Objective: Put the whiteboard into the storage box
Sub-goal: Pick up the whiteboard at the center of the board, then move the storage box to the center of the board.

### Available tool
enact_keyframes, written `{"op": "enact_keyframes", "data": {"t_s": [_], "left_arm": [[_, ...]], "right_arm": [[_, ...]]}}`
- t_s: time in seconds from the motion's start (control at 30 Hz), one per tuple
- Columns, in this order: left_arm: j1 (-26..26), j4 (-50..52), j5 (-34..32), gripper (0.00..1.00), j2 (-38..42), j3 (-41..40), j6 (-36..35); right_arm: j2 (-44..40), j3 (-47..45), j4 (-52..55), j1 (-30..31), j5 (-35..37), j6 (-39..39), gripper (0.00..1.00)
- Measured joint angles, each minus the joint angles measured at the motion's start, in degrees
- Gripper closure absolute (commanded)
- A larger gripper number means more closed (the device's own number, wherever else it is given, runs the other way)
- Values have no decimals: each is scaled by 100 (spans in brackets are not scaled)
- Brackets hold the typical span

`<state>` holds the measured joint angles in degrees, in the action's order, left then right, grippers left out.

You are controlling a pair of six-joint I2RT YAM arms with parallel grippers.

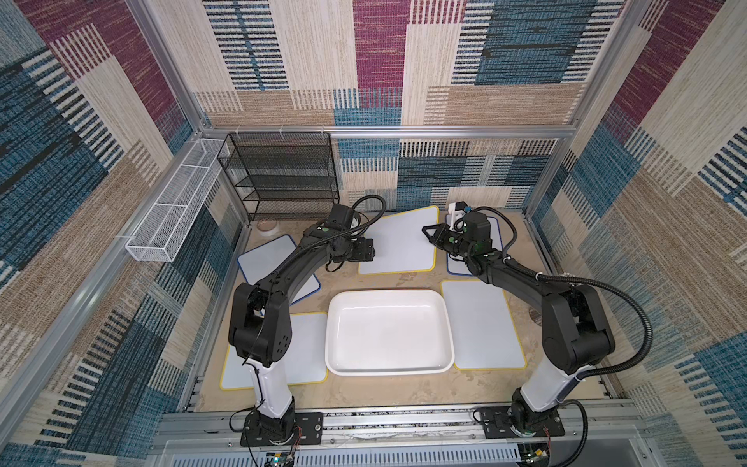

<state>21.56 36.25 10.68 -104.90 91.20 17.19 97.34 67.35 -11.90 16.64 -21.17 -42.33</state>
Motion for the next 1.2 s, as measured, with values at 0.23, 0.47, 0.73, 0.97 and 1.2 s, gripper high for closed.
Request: {"op": "enact_keyframes", "data": {"t_s": [0.23,0.47,0.73,0.97,1.2], "left_arm": [[168,7,42,14,883,-706,127],[592,9,190,16,1735,-1488,518],[1443,22,146,17,2430,-2120,1167],[2044,22,-20,18,2603,-2568,1840],[2210,-109,-26,19,2100,-2656,2227]], "right_arm": [[-505,94,363,-2,345,225,96],[-1285,72,824,-2,791,507,96],[-2310,17,1565,-11,1338,820,97],[-3108,-127,2208,-11,1657,986,96],[-3633,-168,2684,-11,1882,1163,96]]}}
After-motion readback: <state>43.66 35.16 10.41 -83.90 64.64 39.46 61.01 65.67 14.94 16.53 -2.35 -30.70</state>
